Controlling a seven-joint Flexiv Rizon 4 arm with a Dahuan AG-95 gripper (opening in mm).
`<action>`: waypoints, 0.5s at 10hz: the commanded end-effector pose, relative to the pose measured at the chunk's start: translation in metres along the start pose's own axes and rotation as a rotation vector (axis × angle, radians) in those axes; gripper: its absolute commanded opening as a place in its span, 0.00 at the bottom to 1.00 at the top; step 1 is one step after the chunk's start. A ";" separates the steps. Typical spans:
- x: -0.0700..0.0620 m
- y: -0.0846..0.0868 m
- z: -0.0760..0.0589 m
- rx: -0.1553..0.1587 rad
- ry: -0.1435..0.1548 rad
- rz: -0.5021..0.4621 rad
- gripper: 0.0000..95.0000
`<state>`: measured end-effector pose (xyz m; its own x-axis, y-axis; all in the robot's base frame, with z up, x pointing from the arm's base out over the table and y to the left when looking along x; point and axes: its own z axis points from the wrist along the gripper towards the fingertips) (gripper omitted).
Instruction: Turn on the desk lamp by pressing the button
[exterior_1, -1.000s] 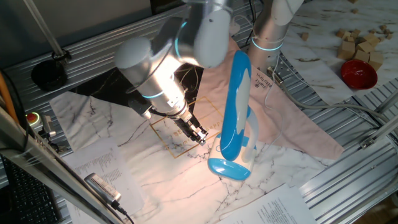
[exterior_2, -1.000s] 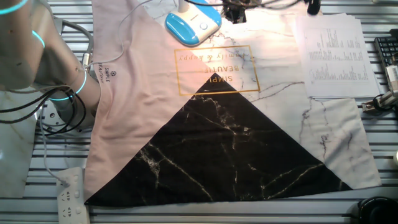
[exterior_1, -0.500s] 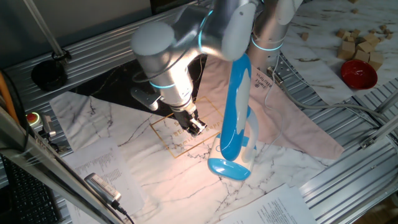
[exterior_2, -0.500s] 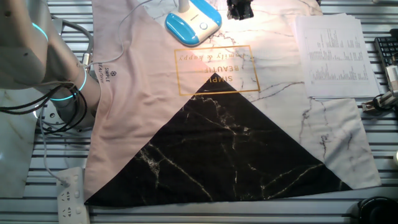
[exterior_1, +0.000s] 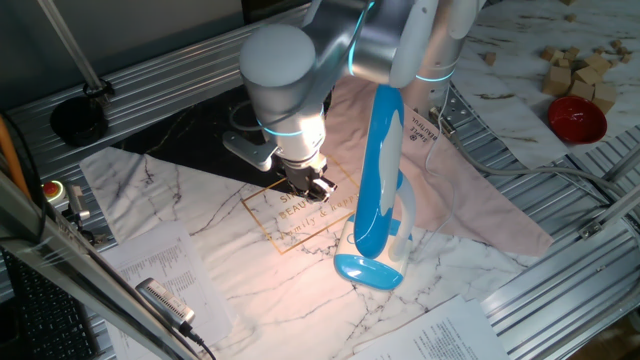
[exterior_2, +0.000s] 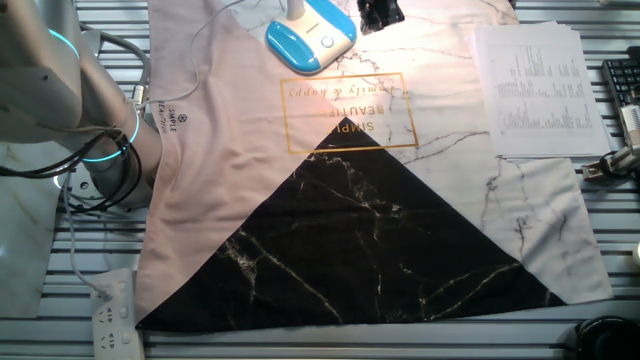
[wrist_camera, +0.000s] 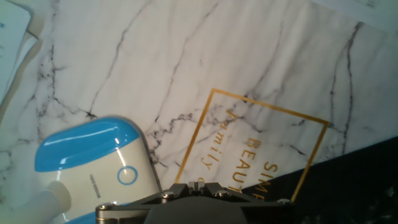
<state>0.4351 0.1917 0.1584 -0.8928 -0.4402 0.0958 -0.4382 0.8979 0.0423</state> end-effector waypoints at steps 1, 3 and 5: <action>0.010 -0.010 0.001 0.008 0.000 -0.007 0.00; 0.011 -0.012 0.002 0.006 0.001 -0.011 0.00; 0.012 -0.012 0.002 0.002 0.012 -0.001 0.00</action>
<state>0.4300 0.1759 0.1565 -0.8889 -0.4448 0.1098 -0.4428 0.8956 0.0433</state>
